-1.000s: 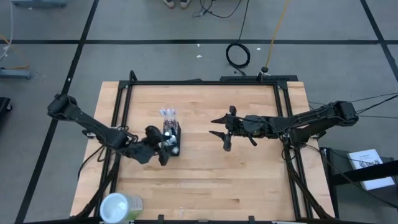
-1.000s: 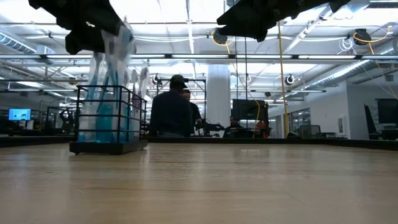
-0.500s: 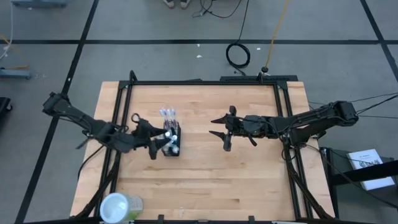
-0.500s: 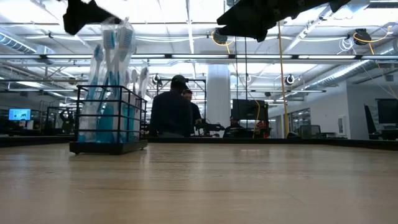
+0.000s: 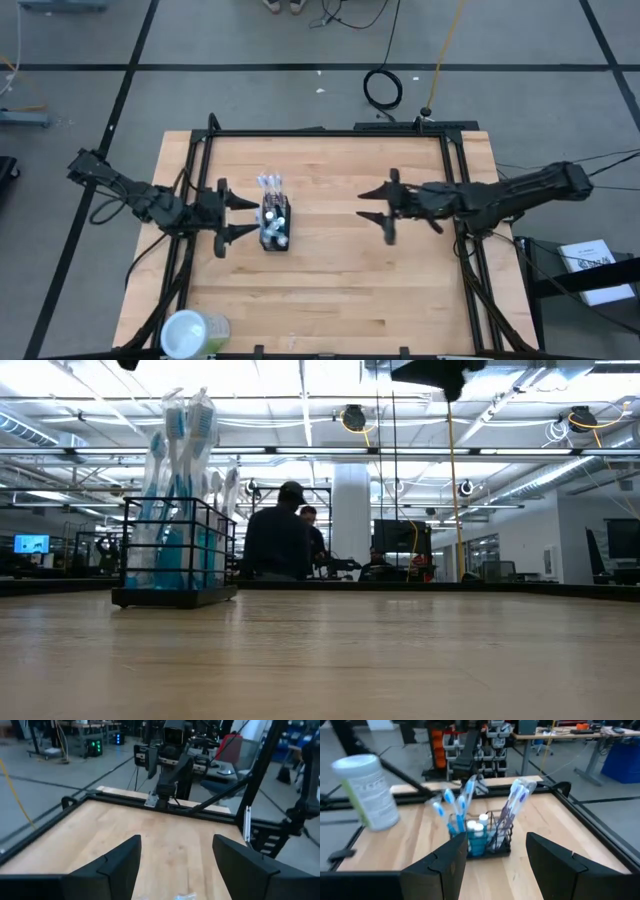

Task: Pick & Place toothbrushing station
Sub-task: Return to Home Position

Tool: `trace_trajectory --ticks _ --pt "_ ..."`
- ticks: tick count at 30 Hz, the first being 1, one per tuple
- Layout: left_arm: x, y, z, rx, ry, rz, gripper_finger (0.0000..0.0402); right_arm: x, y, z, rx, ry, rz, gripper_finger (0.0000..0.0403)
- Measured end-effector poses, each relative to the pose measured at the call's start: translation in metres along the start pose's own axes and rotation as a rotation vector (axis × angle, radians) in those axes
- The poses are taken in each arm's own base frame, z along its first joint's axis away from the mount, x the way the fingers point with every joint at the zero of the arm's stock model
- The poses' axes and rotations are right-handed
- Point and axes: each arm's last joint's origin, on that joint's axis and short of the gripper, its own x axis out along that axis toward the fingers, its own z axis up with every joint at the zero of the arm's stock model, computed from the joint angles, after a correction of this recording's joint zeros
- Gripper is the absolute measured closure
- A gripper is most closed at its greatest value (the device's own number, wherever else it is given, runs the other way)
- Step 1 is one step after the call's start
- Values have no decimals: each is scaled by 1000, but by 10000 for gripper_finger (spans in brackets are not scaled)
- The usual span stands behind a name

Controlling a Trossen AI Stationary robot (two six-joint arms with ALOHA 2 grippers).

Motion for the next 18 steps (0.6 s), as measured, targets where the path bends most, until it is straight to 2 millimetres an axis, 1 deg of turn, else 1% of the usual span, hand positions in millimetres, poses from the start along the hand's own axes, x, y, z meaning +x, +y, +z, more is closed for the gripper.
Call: trace_trajectory --ticks 5,7,10,12,15,18 --pt "0 0 1 70 -6 0 142 -35 -4 3 -37 58 21 206" --pt "1 0 2 120 -22 13 143 -45 -7 2 -41 86 18 206" --pt "1 3 4 109 -43 84 144 -56 -11 -6 -28 172 7 206" --pt "2 6 -1 119 -8 115 142 -57 -12 -16 -31 184 8 206" --pt "6 11 -19 168 50 134 140 -53 -13 -36 -36 141 20 206" --pt "6 18 -29 134 6 151 139 -48 -16 -58 -18 87 25 206"
